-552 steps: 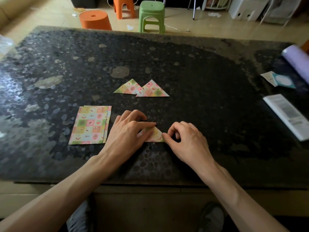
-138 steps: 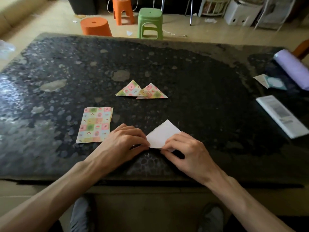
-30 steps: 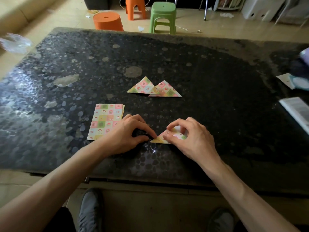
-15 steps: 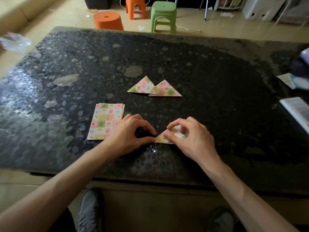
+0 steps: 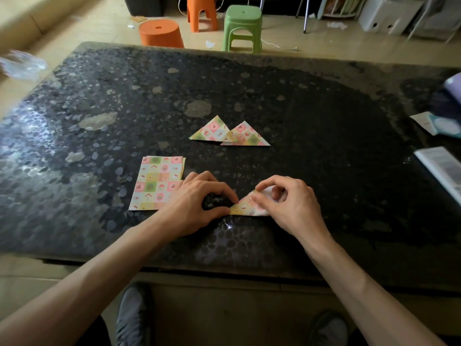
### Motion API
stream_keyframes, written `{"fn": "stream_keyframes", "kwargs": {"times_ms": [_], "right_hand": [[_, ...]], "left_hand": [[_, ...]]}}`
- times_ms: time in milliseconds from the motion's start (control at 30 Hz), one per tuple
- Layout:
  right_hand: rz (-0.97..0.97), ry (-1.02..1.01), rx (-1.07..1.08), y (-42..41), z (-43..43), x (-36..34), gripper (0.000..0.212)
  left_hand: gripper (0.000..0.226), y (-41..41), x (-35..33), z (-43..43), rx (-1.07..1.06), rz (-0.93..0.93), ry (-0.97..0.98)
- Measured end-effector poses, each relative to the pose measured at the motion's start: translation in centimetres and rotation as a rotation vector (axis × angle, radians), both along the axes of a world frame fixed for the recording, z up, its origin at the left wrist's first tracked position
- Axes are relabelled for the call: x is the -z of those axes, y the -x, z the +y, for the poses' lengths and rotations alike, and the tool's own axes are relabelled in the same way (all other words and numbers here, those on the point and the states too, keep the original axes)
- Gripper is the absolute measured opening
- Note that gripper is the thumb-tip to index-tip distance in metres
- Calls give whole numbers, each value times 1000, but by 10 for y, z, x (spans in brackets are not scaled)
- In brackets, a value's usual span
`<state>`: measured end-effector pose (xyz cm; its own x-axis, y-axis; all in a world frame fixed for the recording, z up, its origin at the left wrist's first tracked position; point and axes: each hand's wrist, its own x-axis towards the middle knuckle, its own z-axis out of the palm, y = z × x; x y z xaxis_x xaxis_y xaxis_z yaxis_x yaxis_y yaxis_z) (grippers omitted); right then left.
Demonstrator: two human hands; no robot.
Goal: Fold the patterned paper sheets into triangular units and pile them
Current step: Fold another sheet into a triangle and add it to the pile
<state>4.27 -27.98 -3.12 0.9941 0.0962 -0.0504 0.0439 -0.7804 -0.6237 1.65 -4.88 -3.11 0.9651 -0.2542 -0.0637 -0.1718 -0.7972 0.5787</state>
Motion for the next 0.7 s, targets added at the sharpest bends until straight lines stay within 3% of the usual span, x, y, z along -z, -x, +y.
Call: {"fn": "stream_keyframes", "kwargs": {"times_ms": [200, 467, 700], "right_hand": [[5, -22, 25, -2, -1, 3, 20], [-1, -28, 54, -3, 0, 5, 32], [19, -20, 40, -4, 0, 4, 30]], "left_hand": [[25, 0, 4, 0, 30, 0, -25], [22, 5, 11, -15, -124, -129, 10], [24, 6, 13, -14, -124, -139, 25]]}}
